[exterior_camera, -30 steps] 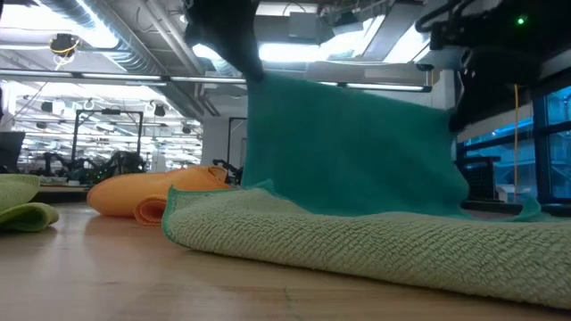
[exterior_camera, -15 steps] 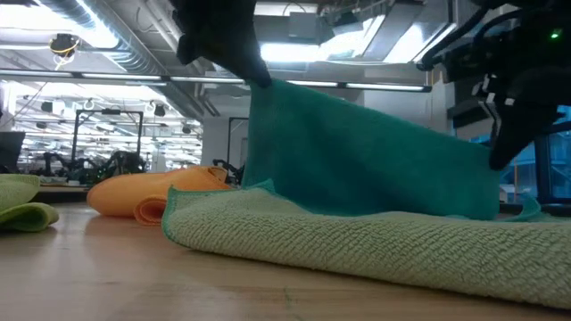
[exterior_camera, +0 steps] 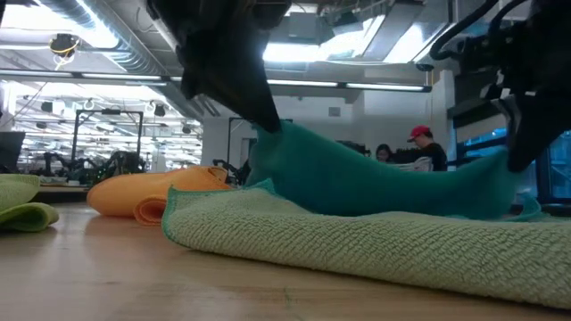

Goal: Fold microfiber towels
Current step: Fold the blue microfiber cloth

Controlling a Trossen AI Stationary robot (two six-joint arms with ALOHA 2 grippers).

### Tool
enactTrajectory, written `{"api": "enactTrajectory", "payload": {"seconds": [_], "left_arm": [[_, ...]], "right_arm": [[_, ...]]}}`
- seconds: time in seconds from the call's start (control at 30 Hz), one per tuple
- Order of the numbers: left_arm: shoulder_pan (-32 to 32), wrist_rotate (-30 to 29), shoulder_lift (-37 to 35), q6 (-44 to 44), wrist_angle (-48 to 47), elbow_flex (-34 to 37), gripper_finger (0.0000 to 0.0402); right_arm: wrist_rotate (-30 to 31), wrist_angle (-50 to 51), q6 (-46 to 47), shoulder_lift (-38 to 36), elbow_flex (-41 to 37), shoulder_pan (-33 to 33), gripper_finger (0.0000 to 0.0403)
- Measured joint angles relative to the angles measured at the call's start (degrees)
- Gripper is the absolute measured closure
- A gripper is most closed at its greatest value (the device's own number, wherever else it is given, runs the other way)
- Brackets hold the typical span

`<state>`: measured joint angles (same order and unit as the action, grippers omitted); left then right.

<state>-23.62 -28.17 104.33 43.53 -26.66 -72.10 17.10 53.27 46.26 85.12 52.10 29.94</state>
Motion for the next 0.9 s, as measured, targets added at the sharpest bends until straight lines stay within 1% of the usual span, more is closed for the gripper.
{"api": "enactTrajectory", "payload": {"seconds": [0.13,0.23,0.37,0.5,0.63,0.73,0.9], "left_arm": [[-0.33,2.04,0.29,0.06,1.52,0.00,0.0402],[-0.85,3.09,0.29,0.07,1.73,0.00,0.0402],[-1.29,3.33,0.29,0.07,1.88,0.00,0.0401],[-1.18,6.01,0.29,0.07,1.88,0.00,0.0402],[-1.25,5.05,0.29,-0.11,1.88,0.00,0.0402],[-1.17,4.74,0.29,-0.79,1.86,0.00,0.0402],[-1.17,4.53,0.29,-4.85,1.88,0.00,0.0401]], "right_arm": [[-0.91,-2.67,-0.04,-0.02,-0.74,0.05,0.0402],[-3.85,-7.24,-0.05,0.03,-4.33,0.01,0.0402],[-4.45,-11.63,0.22,0.02,-7.86,0.05,0.0402],[-5.82,-14.54,-0.48,0.02,-8.44,0.03,0.0402],[-6.49,-16.75,-2.97,0.02,-8.44,0.05,0.0401],[-6.42,-17.64,-3.21,0.02,-8.44,0.01,0.0390],[-6.39,-17.93,-3.25,0.00,-8.44,0.01,0.0361]]}}
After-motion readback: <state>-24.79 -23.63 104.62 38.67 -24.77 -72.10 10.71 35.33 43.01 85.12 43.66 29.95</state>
